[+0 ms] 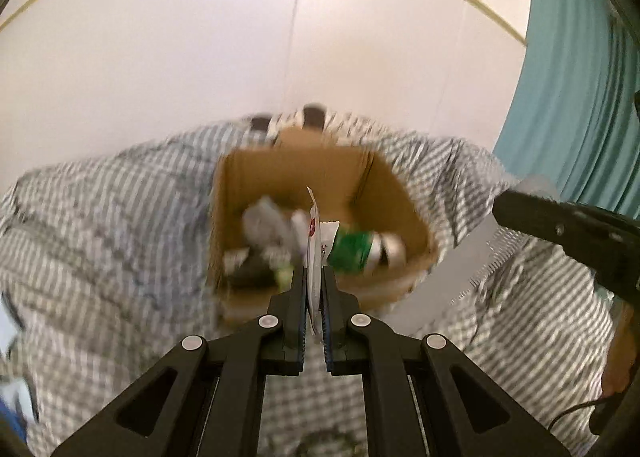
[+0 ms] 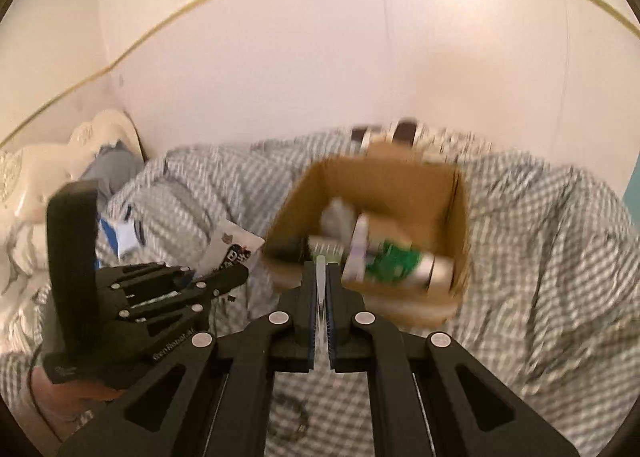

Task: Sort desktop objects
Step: 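Carry the sachet and comb into the cardboard box and release both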

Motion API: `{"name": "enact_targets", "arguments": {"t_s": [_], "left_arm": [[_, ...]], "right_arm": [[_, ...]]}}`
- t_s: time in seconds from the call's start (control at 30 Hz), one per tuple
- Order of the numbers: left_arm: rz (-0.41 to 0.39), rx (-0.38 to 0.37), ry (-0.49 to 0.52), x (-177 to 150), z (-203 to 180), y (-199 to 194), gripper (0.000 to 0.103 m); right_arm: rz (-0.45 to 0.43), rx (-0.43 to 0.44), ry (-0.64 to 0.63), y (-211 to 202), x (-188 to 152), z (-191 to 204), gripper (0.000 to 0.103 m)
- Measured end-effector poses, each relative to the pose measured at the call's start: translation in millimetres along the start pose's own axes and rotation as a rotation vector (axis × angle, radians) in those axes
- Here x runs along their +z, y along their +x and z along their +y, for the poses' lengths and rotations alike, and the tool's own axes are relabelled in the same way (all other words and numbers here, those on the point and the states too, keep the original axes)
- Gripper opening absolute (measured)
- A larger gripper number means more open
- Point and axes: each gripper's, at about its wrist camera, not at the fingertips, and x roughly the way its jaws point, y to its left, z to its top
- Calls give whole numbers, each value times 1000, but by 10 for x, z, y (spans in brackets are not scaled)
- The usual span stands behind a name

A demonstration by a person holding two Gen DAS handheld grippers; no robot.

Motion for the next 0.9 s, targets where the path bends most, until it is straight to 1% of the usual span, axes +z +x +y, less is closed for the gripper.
{"name": "enact_targets", "arguments": {"t_s": [0.13,0.2,0.27,0.4,0.43,0.47,0.5,0.53,0.57,0.6,0.67,0.73,0.8,0.87,0.9], "left_arm": [[-30,3,24,427,-25,269,7],[-19,2,34,591,-21,510,7],[3,-7,27,659,15,721,7],[57,26,39,656,77,1187,7],[68,30,41,641,95,1288,10],[82,42,42,626,112,1388,15],[97,54,41,618,124,1466,31],[114,66,38,624,140,1526,58],[125,74,35,633,147,1562,69],[118,74,32,642,145,1557,78],[84,76,29,678,141,1465,79],[75,95,33,717,130,1364,89],[63,124,36,759,116,1216,89],[43,139,36,782,93,982,90],[32,144,35,772,89,871,95]], "right_arm": [[-9,5,10,180,363,-270,3],[7,5,27,373,503,-436,3],[36,8,52,587,574,-587,3],[109,-3,78,1104,614,-823,3],[121,-11,83,1218,602,-854,4],[125,-21,90,1316,606,-891,4],[143,-23,88,1431,622,-933,4],[151,-33,85,1496,643,-951,4],[146,-54,84,1530,675,-972,8],[129,-79,88,1539,716,-1010,13],[103,-79,106,1494,757,-1046,47],[57,-87,130,1356,801,-1062,59],[43,-96,134,1218,835,-1051,60],[24,-93,124,1000,829,-992,60],[19,-96,117,933,819,-971,60]]}}
